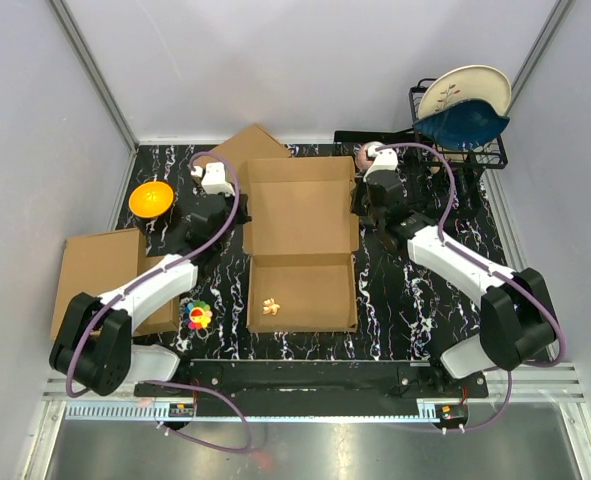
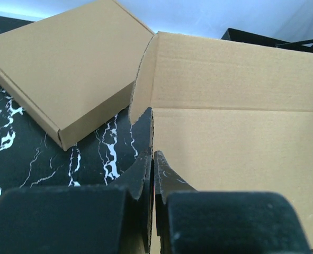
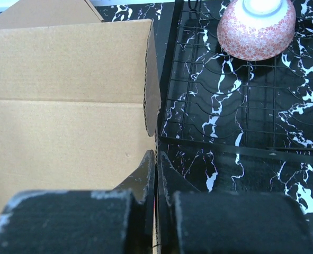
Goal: Fold the paper box
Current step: Close the paper box at the center of the board.
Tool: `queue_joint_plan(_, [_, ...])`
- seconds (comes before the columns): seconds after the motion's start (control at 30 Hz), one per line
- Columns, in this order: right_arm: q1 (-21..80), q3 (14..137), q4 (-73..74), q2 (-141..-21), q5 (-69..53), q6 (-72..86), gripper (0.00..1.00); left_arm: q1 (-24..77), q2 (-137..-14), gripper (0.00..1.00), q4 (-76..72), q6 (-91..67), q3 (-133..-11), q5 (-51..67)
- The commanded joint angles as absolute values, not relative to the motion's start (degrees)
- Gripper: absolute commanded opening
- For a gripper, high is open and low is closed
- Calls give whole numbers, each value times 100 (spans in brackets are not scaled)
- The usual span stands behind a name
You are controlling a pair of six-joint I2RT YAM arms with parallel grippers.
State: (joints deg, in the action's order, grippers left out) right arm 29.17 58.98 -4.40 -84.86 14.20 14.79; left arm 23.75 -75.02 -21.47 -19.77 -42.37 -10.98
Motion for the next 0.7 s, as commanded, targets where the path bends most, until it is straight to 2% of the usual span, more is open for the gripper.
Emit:
queue_joint_plan(0.0, [3146,5775,-430,-8183,2021,1670,0,2803,-7216,0,-2680,-2047,-4008,-2573])
queue_joint_plan(0.3, [3612,4950,-1300,-7639,2619,1696,0,3471,-6838,0,-3900,-2154,-3183,-3638])
queue_joint_plan(0.67, [3902,3604,-3320,-7111,2988,1231,0,3876,-6899,0,-7117,-1328,-2119,-3463])
